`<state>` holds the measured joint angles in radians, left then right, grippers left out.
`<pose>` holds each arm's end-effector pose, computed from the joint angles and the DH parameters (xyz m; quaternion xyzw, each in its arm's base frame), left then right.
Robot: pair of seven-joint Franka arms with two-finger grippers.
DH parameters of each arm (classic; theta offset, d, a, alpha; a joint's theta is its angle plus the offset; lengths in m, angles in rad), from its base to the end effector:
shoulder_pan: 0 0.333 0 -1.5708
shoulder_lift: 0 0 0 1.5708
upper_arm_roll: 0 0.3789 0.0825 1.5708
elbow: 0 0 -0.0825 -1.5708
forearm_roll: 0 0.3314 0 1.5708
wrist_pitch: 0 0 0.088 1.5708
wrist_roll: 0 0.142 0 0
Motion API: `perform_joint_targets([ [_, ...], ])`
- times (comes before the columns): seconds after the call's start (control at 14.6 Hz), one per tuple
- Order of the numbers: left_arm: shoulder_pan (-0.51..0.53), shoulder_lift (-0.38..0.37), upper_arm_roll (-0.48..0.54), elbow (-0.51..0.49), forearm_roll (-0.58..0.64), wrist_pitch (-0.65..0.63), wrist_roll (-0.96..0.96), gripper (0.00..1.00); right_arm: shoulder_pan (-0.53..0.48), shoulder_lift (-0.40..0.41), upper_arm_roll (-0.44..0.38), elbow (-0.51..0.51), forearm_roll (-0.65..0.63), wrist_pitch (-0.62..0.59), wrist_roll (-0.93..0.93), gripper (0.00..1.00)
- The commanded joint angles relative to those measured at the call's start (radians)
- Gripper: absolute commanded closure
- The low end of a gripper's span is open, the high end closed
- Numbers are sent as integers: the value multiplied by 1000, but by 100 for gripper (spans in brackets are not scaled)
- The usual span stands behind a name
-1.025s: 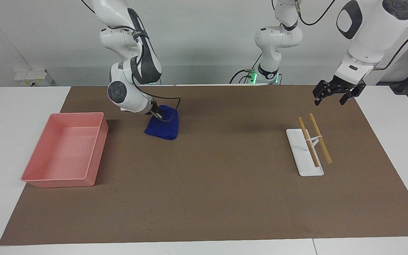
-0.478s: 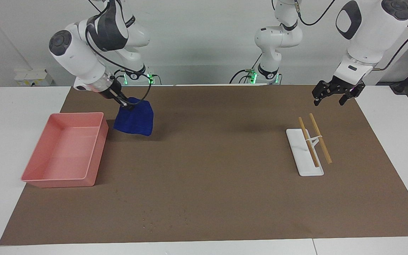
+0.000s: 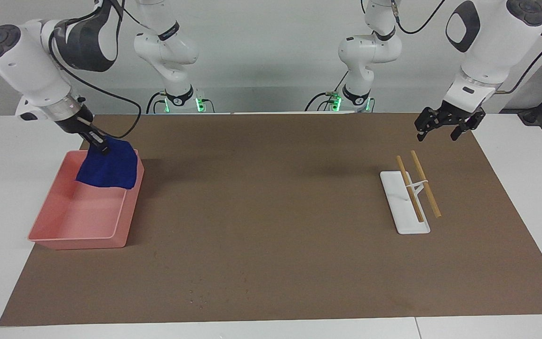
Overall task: Wipe water with towel using both arms
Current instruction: 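Carry the cloth into the pink tray with the right gripper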
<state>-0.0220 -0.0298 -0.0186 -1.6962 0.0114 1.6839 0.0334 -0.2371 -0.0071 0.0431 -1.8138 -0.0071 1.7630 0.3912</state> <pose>0.4991 -0.0189 0.6242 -0.9992 0.0376 -0.0088 0.0059 0.4934 -0.0978 0.5695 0.9575 -0.2877 -0.0214 0.0058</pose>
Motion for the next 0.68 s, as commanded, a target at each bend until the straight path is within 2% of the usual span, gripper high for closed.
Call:
perform_joint_targets([
  [0.0,-10,-4,8,-11,-11,19,0,0,-37,18,14,-13,-57,75,-142,100],
  [0.34,-10,-4,8,-11,-10,19,-1,0,-85,108,14,-97,-57,200,-224,100],
  [0.61,-10,-4,8,-11,-10,20,-4,0,-85,113,15,-196,-56,276,-226,100],
])
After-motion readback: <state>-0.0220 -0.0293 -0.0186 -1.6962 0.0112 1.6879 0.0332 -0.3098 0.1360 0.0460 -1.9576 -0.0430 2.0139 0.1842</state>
